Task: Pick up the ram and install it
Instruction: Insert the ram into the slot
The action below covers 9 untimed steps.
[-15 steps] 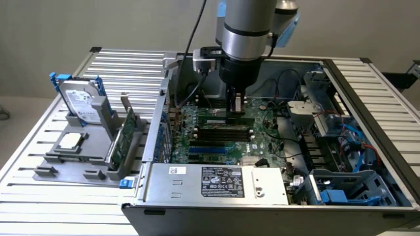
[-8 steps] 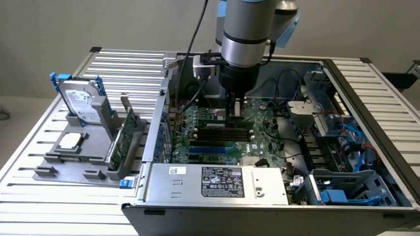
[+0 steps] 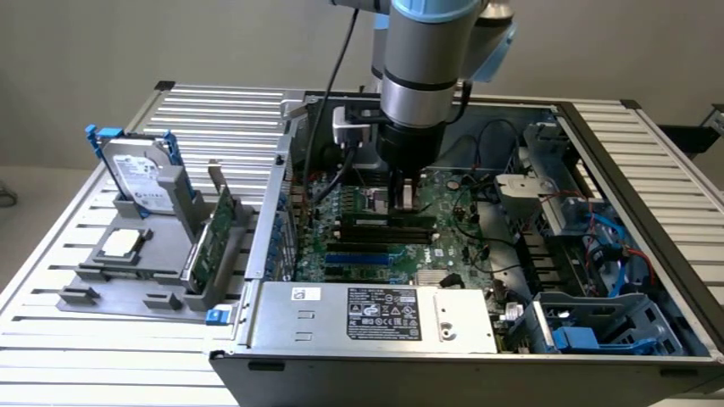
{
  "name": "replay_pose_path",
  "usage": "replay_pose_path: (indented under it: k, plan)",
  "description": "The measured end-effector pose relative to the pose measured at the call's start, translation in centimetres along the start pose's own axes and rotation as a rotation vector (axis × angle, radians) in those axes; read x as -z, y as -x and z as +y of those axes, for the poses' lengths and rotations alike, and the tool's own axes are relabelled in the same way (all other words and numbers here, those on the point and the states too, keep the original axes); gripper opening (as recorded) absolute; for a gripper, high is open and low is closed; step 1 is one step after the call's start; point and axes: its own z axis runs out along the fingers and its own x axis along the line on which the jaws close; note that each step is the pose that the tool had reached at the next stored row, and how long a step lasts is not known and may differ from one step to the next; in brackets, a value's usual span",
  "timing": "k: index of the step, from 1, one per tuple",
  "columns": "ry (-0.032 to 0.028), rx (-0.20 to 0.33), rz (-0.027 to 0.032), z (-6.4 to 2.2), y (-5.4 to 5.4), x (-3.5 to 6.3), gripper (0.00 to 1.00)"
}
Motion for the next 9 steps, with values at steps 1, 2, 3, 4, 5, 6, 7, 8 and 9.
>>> replay_pose_path:
  k: [1, 2, 3, 4, 5, 6, 7, 8, 9]
  plan:
    - [-0.0002, 0.000, -0.0007, 0.00, 0.01, -0.20, 0.14]
    - [-0.0004, 0.001, -0.0016, 0.00, 0.02, -0.38, 0.14]
    - [-0.0007, 0.001, -0.0024, -0.01, 0.03, -0.56, 0.14]
    - [-0.0009, 0.002, -0.0029, -0.01, 0.04, -0.74, 0.14]
    - [-0.0009, 0.003, -0.0029, -0.01, 0.04, -0.80, 0.14]
    - [-0.0008, 0.003, -0.0028, -0.01, 0.04, -0.80, 0.14]
    - [-0.0008, 0.003, -0.0028, -0.01, 0.04, -0.80, 0.14]
    - [-0.0007, 0.003, -0.0027, -0.01, 0.04, -0.82, 0.14]
    - [-0.0008, 0.003, -0.0030, -0.01, 0.04, -0.87, 0.14]
